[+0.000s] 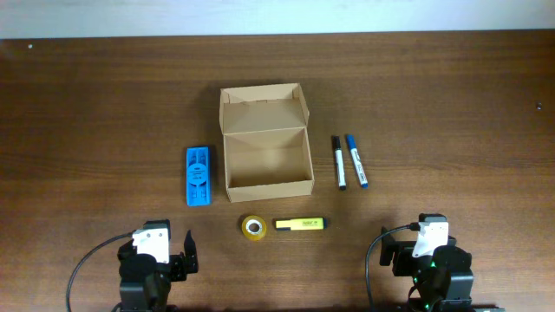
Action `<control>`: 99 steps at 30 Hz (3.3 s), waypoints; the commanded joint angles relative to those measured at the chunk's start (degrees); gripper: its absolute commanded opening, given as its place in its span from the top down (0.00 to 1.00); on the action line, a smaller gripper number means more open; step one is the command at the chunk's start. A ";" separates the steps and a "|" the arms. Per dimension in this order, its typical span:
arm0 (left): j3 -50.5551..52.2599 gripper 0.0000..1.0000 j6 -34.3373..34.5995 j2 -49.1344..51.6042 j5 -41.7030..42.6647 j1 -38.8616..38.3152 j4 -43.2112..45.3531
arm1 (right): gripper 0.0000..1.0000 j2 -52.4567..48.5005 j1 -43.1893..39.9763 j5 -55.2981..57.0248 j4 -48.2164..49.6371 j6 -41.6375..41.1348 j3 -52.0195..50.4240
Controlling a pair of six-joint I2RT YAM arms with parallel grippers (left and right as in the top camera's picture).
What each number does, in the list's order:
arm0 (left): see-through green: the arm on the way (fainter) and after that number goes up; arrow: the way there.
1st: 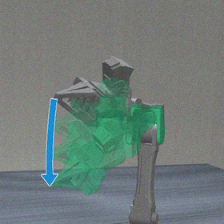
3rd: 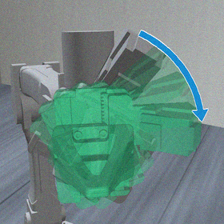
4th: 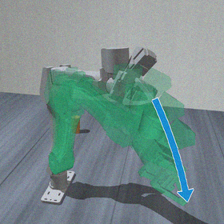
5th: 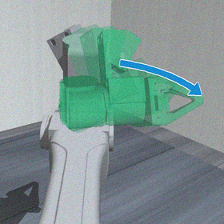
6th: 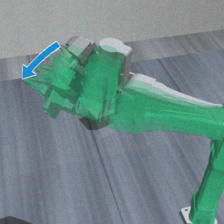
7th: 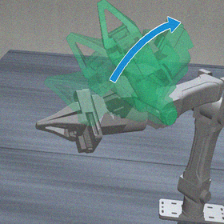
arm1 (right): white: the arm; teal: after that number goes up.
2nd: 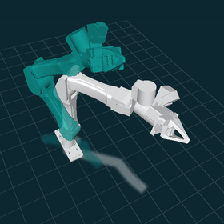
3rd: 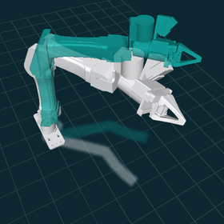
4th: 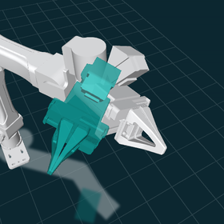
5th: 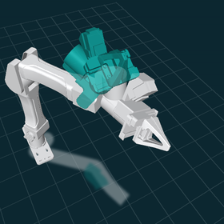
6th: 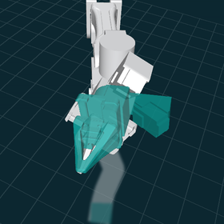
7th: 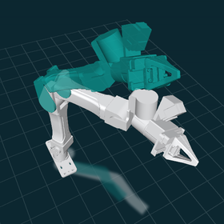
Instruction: Pack container
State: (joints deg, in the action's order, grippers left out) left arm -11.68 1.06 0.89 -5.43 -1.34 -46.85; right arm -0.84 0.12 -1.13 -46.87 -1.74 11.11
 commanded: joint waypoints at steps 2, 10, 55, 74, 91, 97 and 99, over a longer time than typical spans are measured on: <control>0.59 0.01 -0.92 -0.55 -0.42 0.39 0.15 | 0.01 0.66 -0.52 -0.57 0.24 -0.66 -0.57; 0.59 0.01 -0.92 -0.55 -0.42 0.39 0.15 | 0.01 0.66 -0.52 -0.57 0.26 -0.66 -0.57; 0.59 0.00 -0.92 -0.55 -0.42 0.39 0.15 | 0.01 -110.36 3.28 -6.21 -17.62 -3.45 78.18; 0.59 0.00 -0.92 -0.55 -0.42 0.39 0.15 | 0.04 -116.65 6.27 -2.67 -13.46 8.44 75.45; 0.59 0.00 -0.92 -0.55 -0.42 0.39 0.15 | 0.28 -118.81 9.70 1.84 -9.05 7.28 73.40; 0.59 0.00 -0.92 -0.55 -0.42 0.39 0.15 | 0.39 -118.92 11.17 1.79 -7.17 7.23 71.52; 0.59 0.00 -0.92 -0.55 -0.42 0.39 0.15 | 0.44 -118.90 11.17 1.79 -6.56 6.32 70.62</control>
State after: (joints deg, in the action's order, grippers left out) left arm -11.53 1.06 0.58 -5.43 -1.34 -46.85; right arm -119.35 11.09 0.01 -53.95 5.93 83.18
